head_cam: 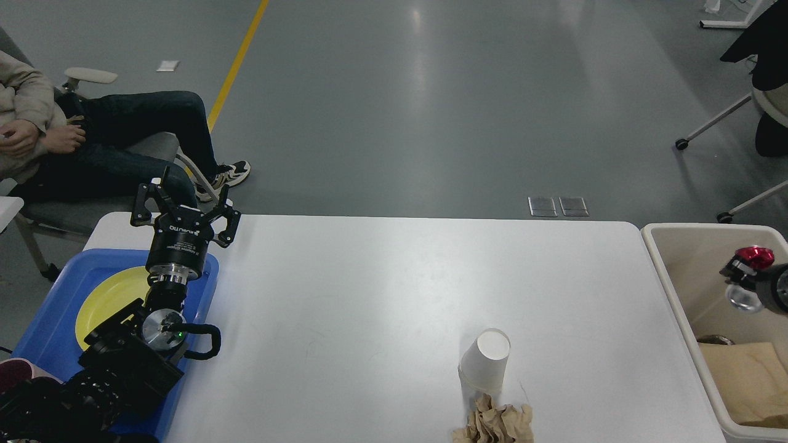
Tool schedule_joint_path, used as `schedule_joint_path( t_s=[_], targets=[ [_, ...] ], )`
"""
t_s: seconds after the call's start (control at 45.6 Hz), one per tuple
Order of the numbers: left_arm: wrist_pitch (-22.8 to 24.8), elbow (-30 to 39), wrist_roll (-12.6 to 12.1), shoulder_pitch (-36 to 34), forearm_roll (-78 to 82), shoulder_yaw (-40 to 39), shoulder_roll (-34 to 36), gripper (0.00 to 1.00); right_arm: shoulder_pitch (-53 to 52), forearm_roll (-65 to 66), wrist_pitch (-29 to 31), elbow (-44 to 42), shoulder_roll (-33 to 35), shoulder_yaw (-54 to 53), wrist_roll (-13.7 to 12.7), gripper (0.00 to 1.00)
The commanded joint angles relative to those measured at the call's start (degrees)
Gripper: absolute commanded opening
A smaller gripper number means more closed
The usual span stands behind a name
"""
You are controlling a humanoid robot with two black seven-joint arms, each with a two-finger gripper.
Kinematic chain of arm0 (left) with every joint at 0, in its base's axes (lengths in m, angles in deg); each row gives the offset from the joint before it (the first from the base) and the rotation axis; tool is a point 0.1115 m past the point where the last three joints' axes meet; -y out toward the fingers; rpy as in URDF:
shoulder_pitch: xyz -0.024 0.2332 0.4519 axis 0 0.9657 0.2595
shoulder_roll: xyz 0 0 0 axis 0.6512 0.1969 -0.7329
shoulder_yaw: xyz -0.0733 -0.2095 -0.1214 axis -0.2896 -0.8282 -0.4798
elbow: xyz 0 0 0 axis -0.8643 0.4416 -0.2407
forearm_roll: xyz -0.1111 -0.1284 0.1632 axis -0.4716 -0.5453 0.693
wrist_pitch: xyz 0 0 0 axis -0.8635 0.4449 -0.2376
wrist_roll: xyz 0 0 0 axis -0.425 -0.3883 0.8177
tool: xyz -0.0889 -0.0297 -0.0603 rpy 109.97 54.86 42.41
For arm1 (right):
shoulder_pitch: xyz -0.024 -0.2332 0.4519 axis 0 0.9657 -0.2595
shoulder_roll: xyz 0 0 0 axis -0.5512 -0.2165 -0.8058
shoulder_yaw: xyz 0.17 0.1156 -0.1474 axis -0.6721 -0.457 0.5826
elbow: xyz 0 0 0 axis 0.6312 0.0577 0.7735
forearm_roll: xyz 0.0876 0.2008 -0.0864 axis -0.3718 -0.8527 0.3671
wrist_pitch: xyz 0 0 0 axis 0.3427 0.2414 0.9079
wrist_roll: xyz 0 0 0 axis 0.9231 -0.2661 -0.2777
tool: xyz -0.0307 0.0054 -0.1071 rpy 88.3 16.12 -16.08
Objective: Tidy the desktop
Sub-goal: 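Lift the red can and drop it into the white bin, then move the right gripper above the white paper cup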
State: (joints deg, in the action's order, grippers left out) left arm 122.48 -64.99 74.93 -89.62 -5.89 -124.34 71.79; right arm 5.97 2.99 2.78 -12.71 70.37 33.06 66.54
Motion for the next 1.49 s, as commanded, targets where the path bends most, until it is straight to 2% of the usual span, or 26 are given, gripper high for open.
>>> schedule_joint_path(
  t_s=[0.0, 0.131, 0.307, 0.416, 0.592, 0.723, 0.833, 0.877, 0.92, 1.14, 1.468],
  targets=[
    [0.00, 0.00, 0.00, 0.00, 0.00, 0.00, 0.00, 0.97, 4.96, 0.01, -0.44, -7.53, -4.24, 0.60, 0.11, 0.73],
    [0.00, 0.00, 0.00, 0.00, 0.00, 0.00, 0.00, 0.97, 6.20, 0.01, -0.44, -9.38, -5.21, 1.04, 0.11, 0.98],
    [0.00, 0.00, 0.00, 0.00, 0.00, 0.00, 0.00, 0.97, 4.53, 0.27, 0.26, -8.33, -5.30, 1.22, 0.11, 0.99],
    [0.00, 0.00, 0.00, 0.00, 0.00, 0.00, 0.00, 0.97, -1.17, 1.06, 2.10, -7.02, -5.21, 1.48, 0.02, 0.99],
    [0.00, 0.00, 0.00, 0.00, 0.00, 0.00, 0.00, 0.97, -16.11, 1.15, 11.41, 0.01, -5.21, 10.69, -0.07, 0.99],
    [0.00, 0.00, 0.00, 0.00, 0.00, 0.00, 0.00, 0.97, -29.29, 1.06, 18.09, 11.51, -5.30, 17.73, -0.07, 0.99],
    [0.00, 0.00, 0.00, 0.00, 0.00, 0.00, 0.00, 0.97, -38.87, 1.06, 29.15, 18.12, -5.56, 20.55, -0.07, 1.00],
    [0.00, 0.00, 0.00, 0.00, 0.00, 0.00, 0.00, 0.97, -41.60, 0.98, 35.64, 19.00, -6.87, 20.55, -0.07, 1.00],
    [0.00, 0.00, 0.00, 0.00, 0.00, 0.00, 0.00, 0.97, -43.19, 0.89, 39.61, 19.00, -8.28, 20.55, -0.07, 1.00],
    [0.00, 0.00, 0.00, 0.00, 0.00, 0.00, 0.00, 0.97, -49.26, 0.27, 39.61, 23.75, -11.01, 20.20, -0.07, 1.00],
    [0.00, 0.00, 0.00, 0.00, 0.00, 0.00, 0.00, 0.97, -35.47, -2.27, 39.61, 23.31, -20.15, 15.37, -0.24, 1.00]
  ],
)
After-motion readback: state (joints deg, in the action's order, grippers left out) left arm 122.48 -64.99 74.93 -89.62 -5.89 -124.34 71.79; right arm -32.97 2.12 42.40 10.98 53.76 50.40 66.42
